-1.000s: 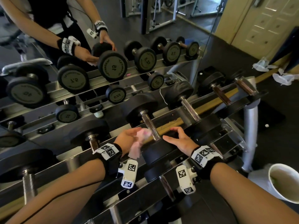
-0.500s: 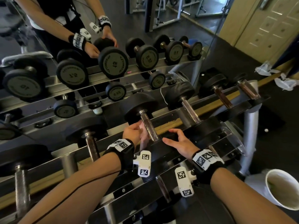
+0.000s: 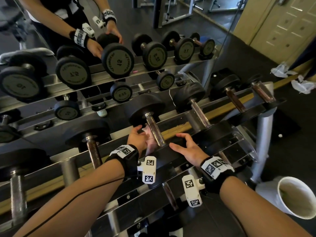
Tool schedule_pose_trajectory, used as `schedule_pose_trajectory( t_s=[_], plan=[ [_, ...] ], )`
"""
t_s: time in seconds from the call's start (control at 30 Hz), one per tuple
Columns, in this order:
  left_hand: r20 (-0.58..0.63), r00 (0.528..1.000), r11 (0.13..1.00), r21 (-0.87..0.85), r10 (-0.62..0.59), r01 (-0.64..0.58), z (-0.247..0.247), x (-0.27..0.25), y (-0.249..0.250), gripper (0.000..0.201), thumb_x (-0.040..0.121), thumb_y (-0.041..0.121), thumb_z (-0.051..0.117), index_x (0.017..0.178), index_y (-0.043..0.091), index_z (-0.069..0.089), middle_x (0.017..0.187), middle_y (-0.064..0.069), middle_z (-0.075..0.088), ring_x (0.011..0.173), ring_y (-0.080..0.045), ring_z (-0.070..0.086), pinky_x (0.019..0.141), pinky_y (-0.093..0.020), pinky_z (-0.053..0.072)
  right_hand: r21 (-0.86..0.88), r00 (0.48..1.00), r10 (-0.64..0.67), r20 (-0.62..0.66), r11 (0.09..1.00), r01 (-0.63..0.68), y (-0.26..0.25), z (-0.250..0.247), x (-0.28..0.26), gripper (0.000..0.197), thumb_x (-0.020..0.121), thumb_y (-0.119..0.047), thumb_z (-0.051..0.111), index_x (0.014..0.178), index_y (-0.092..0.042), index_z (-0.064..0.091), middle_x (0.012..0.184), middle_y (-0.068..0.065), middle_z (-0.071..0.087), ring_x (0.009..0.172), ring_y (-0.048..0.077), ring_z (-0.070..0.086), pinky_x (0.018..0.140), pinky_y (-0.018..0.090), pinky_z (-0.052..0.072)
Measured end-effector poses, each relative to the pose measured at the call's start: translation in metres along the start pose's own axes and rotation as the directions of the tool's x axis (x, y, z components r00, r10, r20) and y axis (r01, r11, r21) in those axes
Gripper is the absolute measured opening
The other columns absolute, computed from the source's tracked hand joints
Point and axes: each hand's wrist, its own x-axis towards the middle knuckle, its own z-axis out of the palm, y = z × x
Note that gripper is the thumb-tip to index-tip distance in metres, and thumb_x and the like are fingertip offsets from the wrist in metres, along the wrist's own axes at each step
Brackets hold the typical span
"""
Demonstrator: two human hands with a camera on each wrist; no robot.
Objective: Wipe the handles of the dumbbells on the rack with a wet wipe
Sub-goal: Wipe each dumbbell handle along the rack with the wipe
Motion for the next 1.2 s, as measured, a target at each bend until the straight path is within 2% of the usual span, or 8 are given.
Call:
schedule_pose_trajectory(
  t_s=[0.03,0.27,0.4,0.47,0.7,0.97,1.03,1.2],
  plan=[
    [0.01,1.0,1.0,0.01,-0.008,0.008,-0.001,-0.003,0.0,0.058,0.09,-0.011,0.057,0.141,0.012,0.045,0.124,-0.015,0.062,0.102,-0.027,0.064,0.082,-0.042,0.056,0.004,1.0,-0.002,0.001,1.0,0.002,0.0,0.0,0.0,0.063,0.08,-0.046,0.074,0.132,-0.04,0.038,0.128,0.005,0.055,0.112,0.024,0.06,0.1,0.045,0.051],
    [0.071,0.994,0.996,-0.034,-0.086,0.088,-0.016,-0.014,0.004,0.052,0.091,-0.018,0.049,0.14,-0.001,0.045,0.127,-0.026,0.061,0.111,-0.039,0.062,0.1,-0.054,0.049,0.031,1.0,-0.016,-0.003,0.999,0.016,0.003,0.001,0.001,0.064,0.079,-0.045,0.075,0.132,-0.038,0.039,0.128,0.006,0.056,0.115,0.026,0.059,0.103,0.049,0.048],
    [0.027,0.991,0.984,-0.119,-0.13,0.132,-0.01,-0.008,0.012,0.041,0.092,-0.017,0.049,0.129,-0.003,0.055,0.106,-0.022,0.067,0.077,-0.03,0.068,0.054,-0.036,0.058,0.023,1.0,-0.029,-0.005,0.999,0.029,0.005,0.001,0.002,0.066,0.077,-0.048,0.076,0.133,-0.034,0.041,0.129,0.005,0.058,0.117,0.024,0.059,0.104,0.047,0.047],
    [0.047,0.987,0.978,-0.137,-0.153,0.158,-0.005,-0.005,0.015,0.039,0.093,-0.016,0.047,0.128,-0.002,0.057,0.092,-0.017,0.068,0.064,-0.026,0.068,0.045,-0.031,0.056,0.023,1.0,-0.031,-0.006,0.999,0.031,0.006,0.0,0.002,0.069,0.074,-0.051,0.076,0.132,-0.035,0.042,0.129,0.004,0.058,0.117,0.023,0.059,0.105,0.046,0.047],
    [0.143,0.975,0.978,-0.101,-0.169,0.184,-0.007,-0.014,0.015,0.04,0.093,-0.018,0.045,0.13,-0.008,0.056,0.101,-0.02,0.068,0.081,-0.026,0.068,0.055,-0.028,0.059,0.03,0.999,-0.042,-0.011,0.999,0.042,0.006,0.001,0.002,0.06,0.079,-0.045,0.075,0.13,-0.033,0.046,0.127,0.005,0.059,0.115,0.024,0.06,0.103,0.047,0.049],
    [-0.018,0.982,0.982,-0.013,-0.19,0.19,-0.016,0.0,0.011,0.049,0.091,-0.022,0.036,0.137,-0.009,0.047,0.136,-0.034,0.05,0.125,-0.049,0.051,0.099,-0.05,0.045,0.024,0.998,-0.058,0.002,0.998,0.058,0.006,0.0,0.001,0.058,0.08,-0.046,0.075,0.129,-0.033,0.048,0.13,0.006,0.056,0.118,0.024,0.058,0.104,0.047,0.047],
    [-0.042,0.978,0.979,-0.041,-0.203,0.202,-0.013,0.004,0.01,0.05,0.089,-0.022,0.041,0.136,-0.008,0.048,0.136,-0.037,0.049,0.125,-0.052,0.05,0.102,-0.058,0.043,0.031,0.998,-0.061,0.001,0.998,0.061,0.008,0.0,0.002,0.058,0.079,-0.047,0.075,0.128,-0.033,0.049,0.13,0.005,0.056,0.118,0.023,0.058,0.104,0.046,0.047],
    [-0.064,0.991,0.992,-0.061,-0.117,0.113,0.0,0.006,0.012,0.035,0.09,-0.007,0.062,0.124,-0.001,0.062,0.117,-0.025,0.067,0.107,-0.039,0.065,0.1,-0.05,0.05,0.038,0.997,-0.078,-0.009,0.996,0.079,0.008,0.001,0.003,0.073,0.064,-0.06,0.076,0.126,-0.034,0.05,0.128,0.003,0.057,0.115,0.02,0.059,0.102,0.044,0.05]
  ],
)
